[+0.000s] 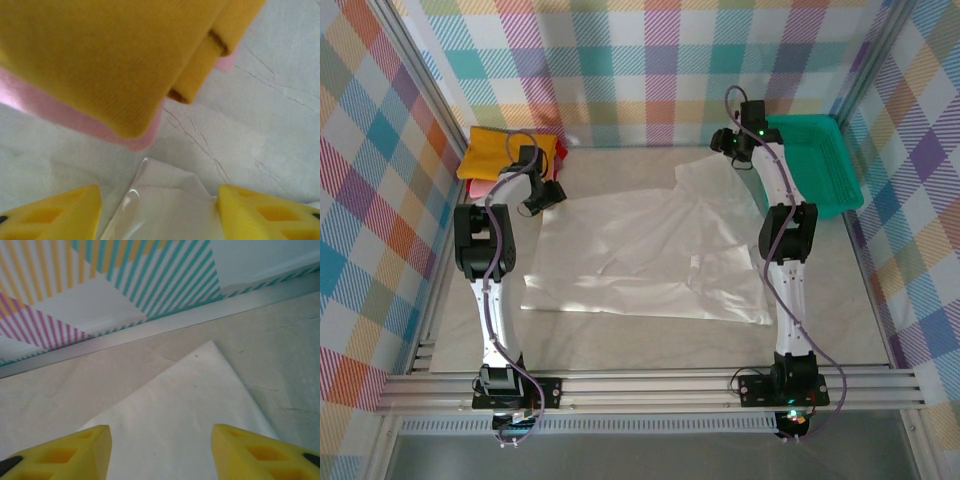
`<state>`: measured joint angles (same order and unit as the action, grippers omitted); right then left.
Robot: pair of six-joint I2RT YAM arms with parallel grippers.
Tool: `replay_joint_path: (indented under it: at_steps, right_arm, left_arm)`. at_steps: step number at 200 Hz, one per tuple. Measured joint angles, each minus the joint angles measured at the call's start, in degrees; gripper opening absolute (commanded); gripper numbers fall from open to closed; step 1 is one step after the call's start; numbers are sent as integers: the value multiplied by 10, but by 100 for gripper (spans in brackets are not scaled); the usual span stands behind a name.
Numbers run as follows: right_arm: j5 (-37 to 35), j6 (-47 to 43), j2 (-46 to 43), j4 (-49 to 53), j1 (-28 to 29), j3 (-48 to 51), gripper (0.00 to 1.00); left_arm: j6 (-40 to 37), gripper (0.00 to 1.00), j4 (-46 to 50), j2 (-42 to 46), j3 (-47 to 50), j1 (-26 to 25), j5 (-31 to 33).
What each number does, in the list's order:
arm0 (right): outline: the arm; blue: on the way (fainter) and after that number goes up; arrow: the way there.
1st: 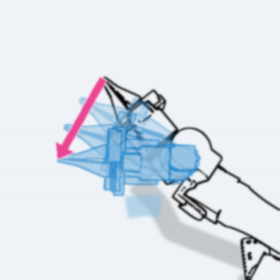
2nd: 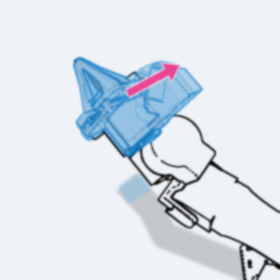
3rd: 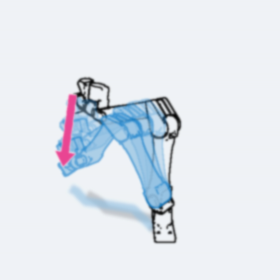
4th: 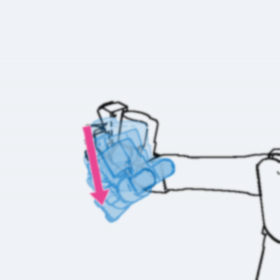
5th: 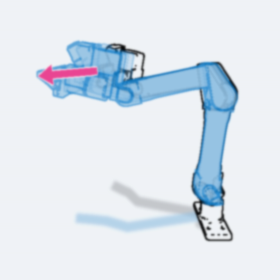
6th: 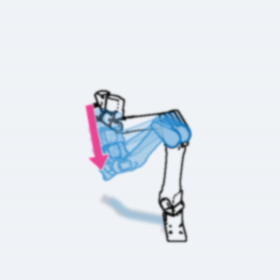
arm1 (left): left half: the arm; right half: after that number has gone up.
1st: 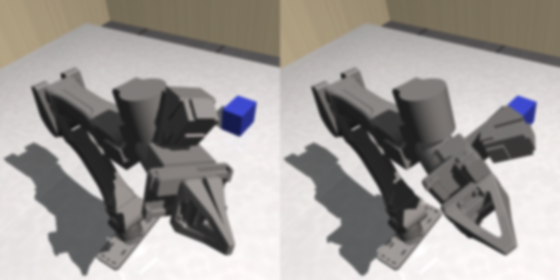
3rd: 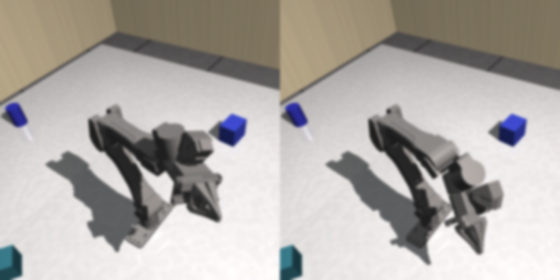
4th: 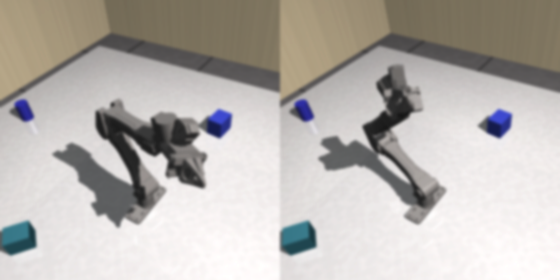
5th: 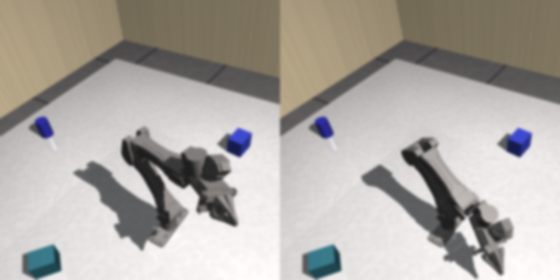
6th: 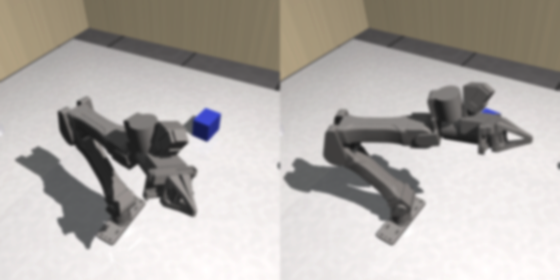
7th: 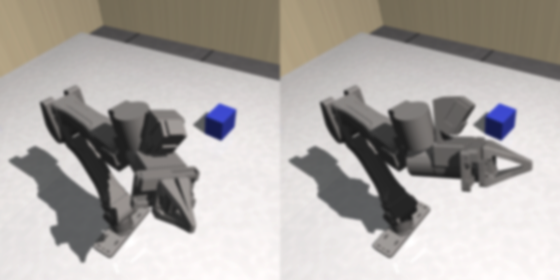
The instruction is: Fold and stack the t-shirts
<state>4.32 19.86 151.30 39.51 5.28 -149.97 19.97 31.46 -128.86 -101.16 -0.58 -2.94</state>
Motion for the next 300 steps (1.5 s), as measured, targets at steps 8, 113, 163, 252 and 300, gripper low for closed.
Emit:
replay_joint_path:
  at_steps: [8, 113, 163, 252, 300]
  right_arm:
    - [2, 3, 12, 1, -1, -5, 62]
    - [5, 54, 96, -40, -5, -68, 61]
    - [-17, 74, 122, -72, -5, -78, 59]
    - [5, 130, 151, -100, -8, -96, 36]
    - [20, 169, 160, -101, -8, -96, 0]
  left_arm:
    - [1, 29, -1, -2, 0, -1, -3]
    - [-1, 0, -45, 55, 92, 26, 11]
    - [-1, 0, -55, 58, 110, 30, 10]
    - [-1, 0, -58, 58, 105, 30, 4]
    - [-1, 0, -57, 58, 102, 30, 0]
